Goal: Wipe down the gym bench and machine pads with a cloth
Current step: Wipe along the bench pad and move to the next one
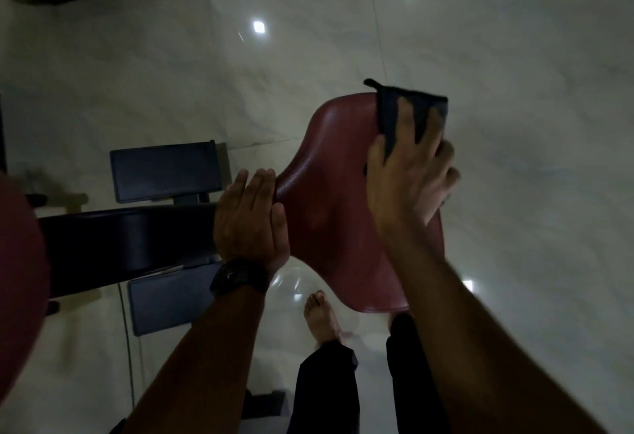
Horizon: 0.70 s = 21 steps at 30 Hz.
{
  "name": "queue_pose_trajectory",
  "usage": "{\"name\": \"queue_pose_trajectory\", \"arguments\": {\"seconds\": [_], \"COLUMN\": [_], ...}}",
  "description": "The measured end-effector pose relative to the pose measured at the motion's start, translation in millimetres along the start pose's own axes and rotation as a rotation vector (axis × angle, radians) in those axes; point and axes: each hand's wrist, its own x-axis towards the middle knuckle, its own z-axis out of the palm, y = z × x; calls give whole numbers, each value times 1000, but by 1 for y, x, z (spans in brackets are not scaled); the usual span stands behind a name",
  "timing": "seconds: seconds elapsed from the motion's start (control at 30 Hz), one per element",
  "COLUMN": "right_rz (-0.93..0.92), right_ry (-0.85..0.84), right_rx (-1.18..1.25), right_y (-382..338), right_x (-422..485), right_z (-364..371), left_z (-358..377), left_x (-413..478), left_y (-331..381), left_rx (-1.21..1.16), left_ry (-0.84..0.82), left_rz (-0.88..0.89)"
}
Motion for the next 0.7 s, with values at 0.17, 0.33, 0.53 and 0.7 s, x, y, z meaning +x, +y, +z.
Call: {"name": "queue_pose_trajectory", "arguments": {"seconds": [0.17, 0.33, 0.53, 0.7], "right_rz": [-330, -507, -4, -486], "right_ry": [-92, -81, 54, -66], "right_rx": [-12, -59, 26, -19], "right_y": [-8, 27, 29, 7], "right_x": [-56, 10, -71, -77], "right_z": [1, -7, -2, 4], "left_z": [-2, -2, -3, -3], "left_x": [1, -1, -2, 0], "left_y": [2, -1, -1, -1], "left_rx": [-4, -13, -10, -9], "left_ry": [-5, -25, -40, -46], "left_rz": [1, 11, 4, 1]}}
